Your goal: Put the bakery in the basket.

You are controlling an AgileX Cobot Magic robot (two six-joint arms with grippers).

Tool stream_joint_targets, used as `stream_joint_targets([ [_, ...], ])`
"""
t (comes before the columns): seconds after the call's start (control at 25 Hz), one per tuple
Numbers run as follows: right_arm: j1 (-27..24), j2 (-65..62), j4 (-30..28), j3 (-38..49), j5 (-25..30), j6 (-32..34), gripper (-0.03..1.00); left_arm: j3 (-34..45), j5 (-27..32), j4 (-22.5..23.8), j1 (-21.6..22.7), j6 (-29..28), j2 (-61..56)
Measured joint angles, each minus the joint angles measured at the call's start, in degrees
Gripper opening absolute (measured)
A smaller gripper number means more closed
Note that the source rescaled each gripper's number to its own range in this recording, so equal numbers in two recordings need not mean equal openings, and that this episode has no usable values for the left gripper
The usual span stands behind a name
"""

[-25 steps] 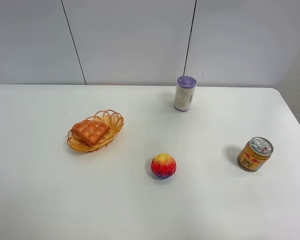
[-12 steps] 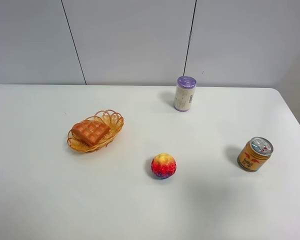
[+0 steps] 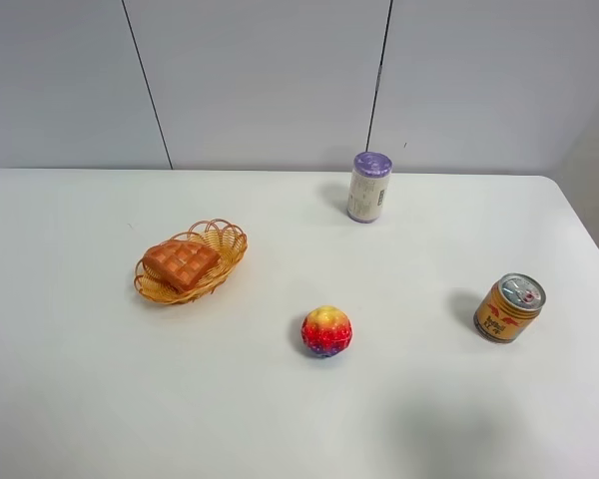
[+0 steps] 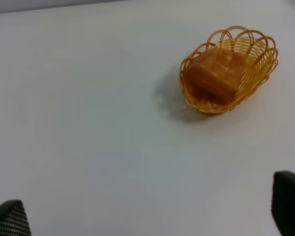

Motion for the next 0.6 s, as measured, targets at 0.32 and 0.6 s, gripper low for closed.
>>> stream_joint_targets([
  [0.32, 0.0, 0.0, -0.4, 0.14, -0.2, -0.59, 0.66, 0.0, 0.0, 0.0, 0.0, 0.0, 0.0],
  [0.6, 0.0, 0.0, -0.4, 0.14, -0.2, -0.59, 0.66, 0.0, 0.0, 0.0, 0.0, 0.0, 0.0],
])
